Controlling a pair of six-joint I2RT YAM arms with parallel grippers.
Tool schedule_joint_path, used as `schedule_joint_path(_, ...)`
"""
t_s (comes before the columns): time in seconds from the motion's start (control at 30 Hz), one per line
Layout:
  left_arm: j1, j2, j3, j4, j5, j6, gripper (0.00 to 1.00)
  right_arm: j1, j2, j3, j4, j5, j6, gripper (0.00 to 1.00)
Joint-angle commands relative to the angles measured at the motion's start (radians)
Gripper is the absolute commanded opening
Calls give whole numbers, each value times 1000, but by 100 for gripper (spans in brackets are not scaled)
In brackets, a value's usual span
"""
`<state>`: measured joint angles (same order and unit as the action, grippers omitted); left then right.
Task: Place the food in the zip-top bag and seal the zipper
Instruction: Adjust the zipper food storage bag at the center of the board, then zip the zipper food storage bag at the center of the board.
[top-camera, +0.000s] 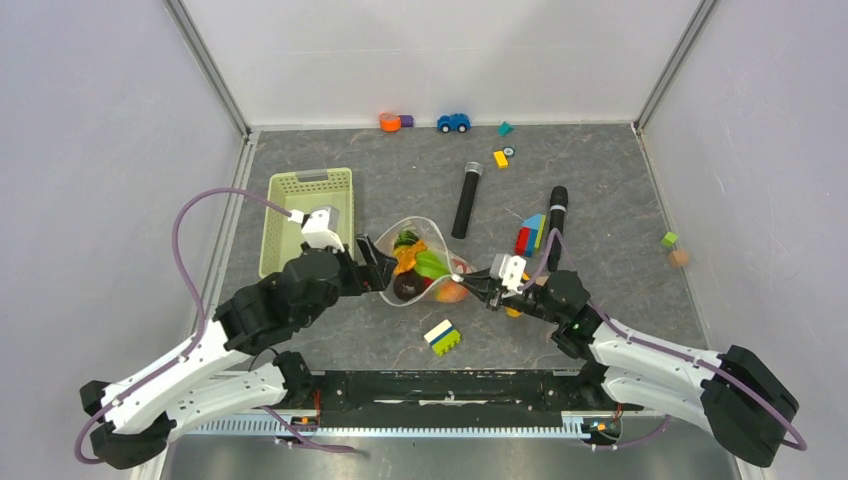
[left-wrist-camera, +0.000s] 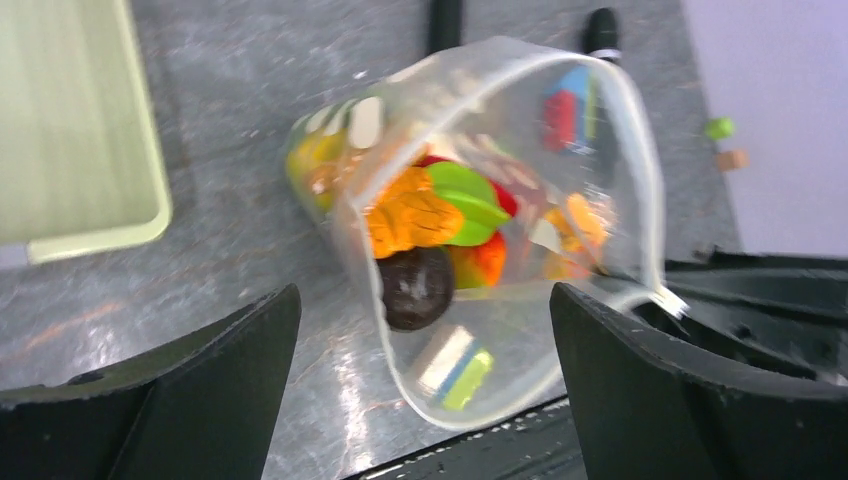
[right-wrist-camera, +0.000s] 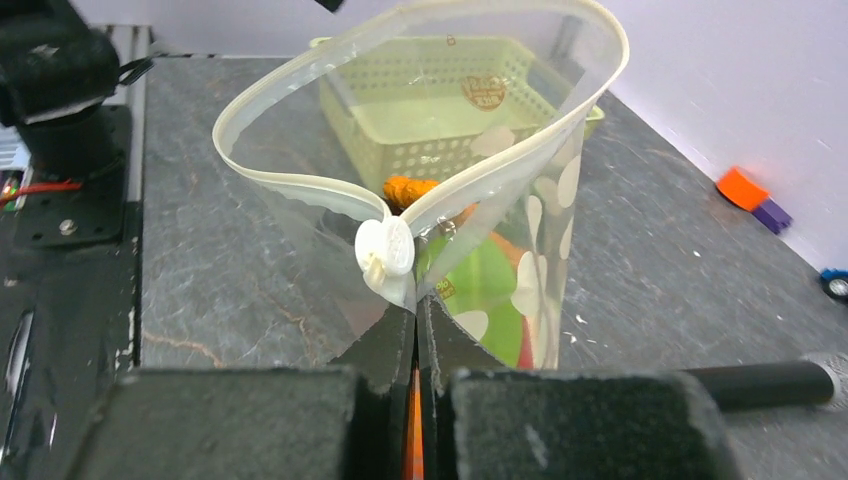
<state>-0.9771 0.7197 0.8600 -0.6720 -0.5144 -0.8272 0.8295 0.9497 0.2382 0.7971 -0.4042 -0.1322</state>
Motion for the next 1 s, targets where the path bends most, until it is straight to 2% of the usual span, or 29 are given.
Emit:
schedule_joint_path(0.0,0,-10,103,149,149,263,100,-1,-41,109,-105,121,47,0)
schedule_joint_path(0.1,0,53,182,215,315,430,100,-13,-40,165,-184,129,4,0)
schedule_joint_path(0.23,0,218,310,221,759,792,100,-59,-34,263,-324,107,-46,0)
schedule_joint_path(0.3,-2,287,337,215,883,983,100,-82,-32,299,-384,69,-70,0)
schedule_joint_path(0.4,-2,383,378,192,900,1156,100,-106,-38,329,-458,17,-122,0)
schedule_joint_path(0.63,-1,560,524,105,924,1329,99,-190,-44,333,-501,-107,-226,0)
schedule_joint_path(0.7,-1,580,545,77,931,1389,91,-209,-51,325,-504,-138,-254,0)
schedule_joint_path(0.83,-1,602,549,27,958,1517,91,-233,-63,296,-492,-185,-260,0)
schedule_joint_path(0.97,-1,633,562,-22,1007,1596,82,-238,-58,285,-469,-233,-248,0)
